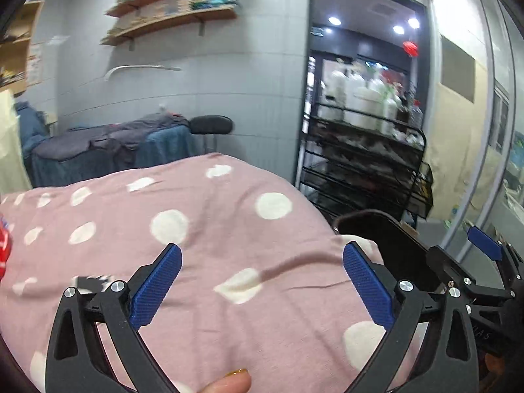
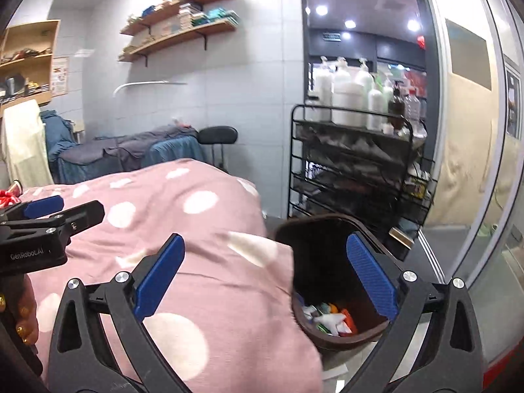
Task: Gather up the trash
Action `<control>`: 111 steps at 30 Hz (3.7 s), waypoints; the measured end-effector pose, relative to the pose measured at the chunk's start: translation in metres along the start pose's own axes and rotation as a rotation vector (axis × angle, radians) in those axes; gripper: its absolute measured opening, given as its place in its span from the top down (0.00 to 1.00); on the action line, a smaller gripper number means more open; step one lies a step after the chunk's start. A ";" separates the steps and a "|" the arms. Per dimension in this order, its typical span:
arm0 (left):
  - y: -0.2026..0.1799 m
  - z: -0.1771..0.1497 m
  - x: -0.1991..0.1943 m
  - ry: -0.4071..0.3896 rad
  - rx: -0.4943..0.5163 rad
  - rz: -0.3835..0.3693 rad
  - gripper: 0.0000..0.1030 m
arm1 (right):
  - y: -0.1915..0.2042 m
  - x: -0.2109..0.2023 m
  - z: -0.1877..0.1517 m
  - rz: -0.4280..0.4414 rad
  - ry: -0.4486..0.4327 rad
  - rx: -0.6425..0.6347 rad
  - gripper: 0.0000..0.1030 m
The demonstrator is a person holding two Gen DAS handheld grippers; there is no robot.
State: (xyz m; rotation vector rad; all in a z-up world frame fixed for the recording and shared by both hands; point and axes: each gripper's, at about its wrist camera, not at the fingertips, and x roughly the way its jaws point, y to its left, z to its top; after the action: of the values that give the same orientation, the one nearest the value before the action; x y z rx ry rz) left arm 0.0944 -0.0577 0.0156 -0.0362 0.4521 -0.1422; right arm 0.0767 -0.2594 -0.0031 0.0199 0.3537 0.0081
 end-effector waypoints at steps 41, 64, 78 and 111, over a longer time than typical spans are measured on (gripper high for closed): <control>0.032 -0.028 -0.076 -0.145 -0.018 0.131 0.05 | 0.058 -0.056 -0.002 0.104 -0.105 -0.022 0.05; 0.030 -0.029 -0.074 -0.140 -0.015 0.114 0.05 | 0.053 -0.051 -0.002 0.097 -0.089 -0.009 0.05; 0.028 -0.028 -0.073 -0.138 -0.012 0.111 0.05 | 0.051 -0.050 -0.003 0.096 -0.086 -0.005 0.05; 0.030 -0.031 -0.072 -0.133 -0.011 0.097 0.05 | 0.051 -0.050 -0.006 0.094 -0.080 -0.005 0.05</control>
State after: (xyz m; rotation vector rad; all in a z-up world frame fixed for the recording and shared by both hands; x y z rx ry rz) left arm 0.0202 -0.0174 0.0170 -0.0340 0.3216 -0.0411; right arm 0.0276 -0.2091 0.0098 0.0316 0.2725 0.1015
